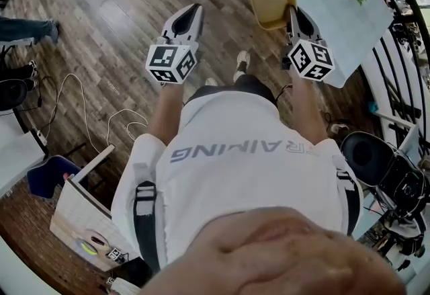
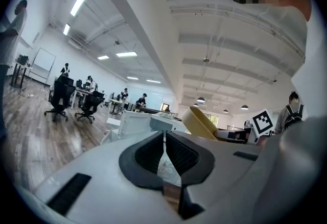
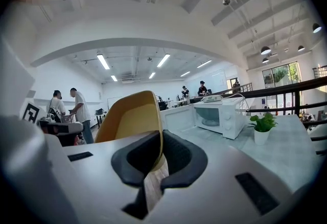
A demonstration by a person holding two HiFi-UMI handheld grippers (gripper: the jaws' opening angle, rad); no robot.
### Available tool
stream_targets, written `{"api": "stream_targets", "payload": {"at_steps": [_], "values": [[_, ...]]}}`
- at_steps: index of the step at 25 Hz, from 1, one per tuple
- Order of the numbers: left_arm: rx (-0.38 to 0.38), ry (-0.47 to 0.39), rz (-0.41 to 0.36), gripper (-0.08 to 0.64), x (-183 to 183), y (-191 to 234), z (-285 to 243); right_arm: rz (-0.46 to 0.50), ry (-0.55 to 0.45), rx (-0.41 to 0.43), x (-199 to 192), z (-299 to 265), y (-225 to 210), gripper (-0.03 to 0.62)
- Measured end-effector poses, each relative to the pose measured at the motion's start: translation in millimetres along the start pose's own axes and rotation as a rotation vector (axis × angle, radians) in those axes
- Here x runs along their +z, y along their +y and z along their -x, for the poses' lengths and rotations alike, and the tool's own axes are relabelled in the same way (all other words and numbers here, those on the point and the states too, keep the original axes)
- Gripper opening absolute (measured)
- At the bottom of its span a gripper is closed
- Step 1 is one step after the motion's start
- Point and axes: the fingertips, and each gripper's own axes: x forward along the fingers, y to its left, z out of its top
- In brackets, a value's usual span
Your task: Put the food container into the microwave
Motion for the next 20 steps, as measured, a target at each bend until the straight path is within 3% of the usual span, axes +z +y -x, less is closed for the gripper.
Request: {"api": "stream_targets", "payload": {"at_steps": [9,20], "values": [[0.051,-0.004,0.008,0.043,10.6,46.1,-34.2,-0.006,0.018,0.05,2.1,-69.4,5.2,0.034],[0.059,0.002,-0.025,0.043,34.3,67.5,-146.2,-0.013,0.027,0.053,30.5,-163.4,-61.4,0.034]]}}
